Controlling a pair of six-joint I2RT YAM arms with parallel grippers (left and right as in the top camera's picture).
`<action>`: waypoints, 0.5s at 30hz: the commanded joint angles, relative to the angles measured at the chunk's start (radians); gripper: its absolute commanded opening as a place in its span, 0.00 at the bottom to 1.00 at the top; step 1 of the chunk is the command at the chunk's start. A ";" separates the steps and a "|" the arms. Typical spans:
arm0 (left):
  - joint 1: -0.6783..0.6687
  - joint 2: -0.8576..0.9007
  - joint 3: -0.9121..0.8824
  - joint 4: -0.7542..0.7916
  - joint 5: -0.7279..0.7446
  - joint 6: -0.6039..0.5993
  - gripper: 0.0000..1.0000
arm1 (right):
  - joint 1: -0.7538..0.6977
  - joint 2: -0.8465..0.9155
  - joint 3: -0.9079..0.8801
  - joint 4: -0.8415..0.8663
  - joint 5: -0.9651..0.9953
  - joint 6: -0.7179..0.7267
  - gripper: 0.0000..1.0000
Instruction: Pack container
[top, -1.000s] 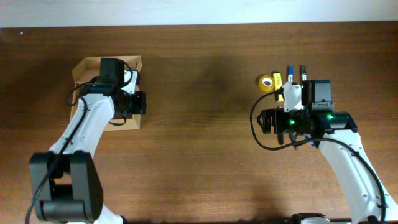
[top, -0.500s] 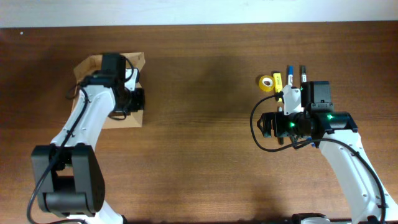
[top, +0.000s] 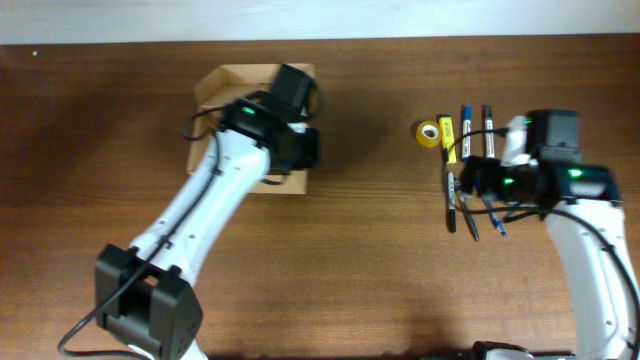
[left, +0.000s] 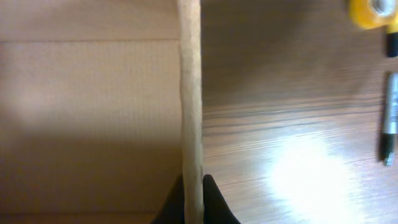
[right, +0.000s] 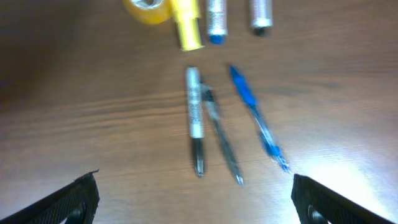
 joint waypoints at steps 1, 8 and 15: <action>-0.107 0.007 0.031 0.051 -0.134 -0.166 0.02 | -0.095 -0.004 0.061 -0.045 0.018 0.034 0.99; -0.179 0.112 0.032 0.174 -0.154 -0.253 0.01 | -0.172 -0.004 0.065 -0.063 -0.088 0.034 0.99; -0.179 0.259 0.047 0.192 -0.091 -0.275 0.02 | -0.172 -0.004 0.065 -0.076 -0.088 0.034 0.99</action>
